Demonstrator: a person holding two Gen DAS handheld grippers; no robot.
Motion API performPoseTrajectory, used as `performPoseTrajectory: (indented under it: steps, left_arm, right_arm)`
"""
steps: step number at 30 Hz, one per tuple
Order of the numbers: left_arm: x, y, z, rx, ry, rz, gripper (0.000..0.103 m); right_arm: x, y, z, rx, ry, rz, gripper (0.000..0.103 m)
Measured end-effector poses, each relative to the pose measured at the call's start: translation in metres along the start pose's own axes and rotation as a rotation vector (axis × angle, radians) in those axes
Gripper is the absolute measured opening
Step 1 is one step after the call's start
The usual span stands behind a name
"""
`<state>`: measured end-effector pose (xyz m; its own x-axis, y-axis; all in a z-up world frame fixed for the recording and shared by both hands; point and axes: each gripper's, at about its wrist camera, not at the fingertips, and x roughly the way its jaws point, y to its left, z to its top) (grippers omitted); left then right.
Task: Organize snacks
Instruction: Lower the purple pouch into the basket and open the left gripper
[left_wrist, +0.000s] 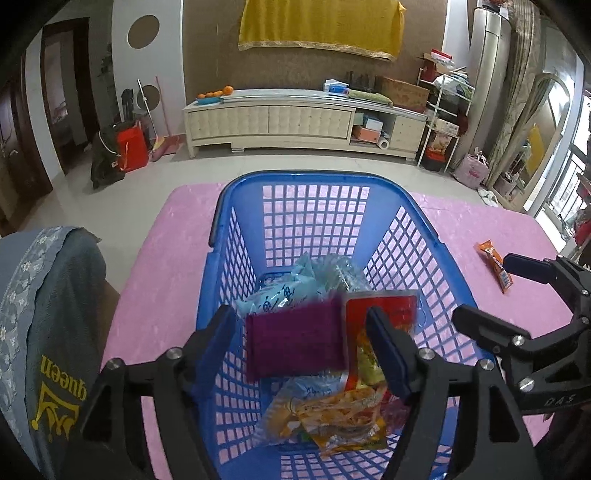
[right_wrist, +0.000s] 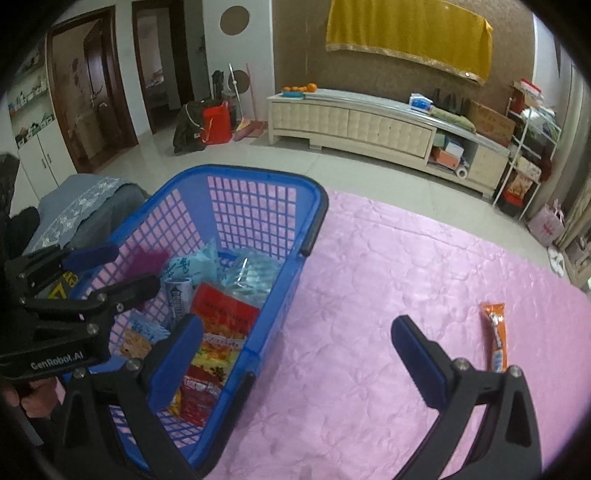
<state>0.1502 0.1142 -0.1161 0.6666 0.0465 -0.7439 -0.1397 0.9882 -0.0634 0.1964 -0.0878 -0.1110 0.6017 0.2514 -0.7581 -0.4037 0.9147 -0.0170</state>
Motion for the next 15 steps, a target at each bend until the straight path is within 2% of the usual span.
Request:
performPoseTrajectory:
  steps: [15]
  left_arm:
    - [-0.057, -0.029, -0.006, 0.045, -0.072, 0.005, 0.075]
  right_arm:
    - [-0.065, -0.005, -0.006, 0.006, -0.068, 0.000, 0.103]
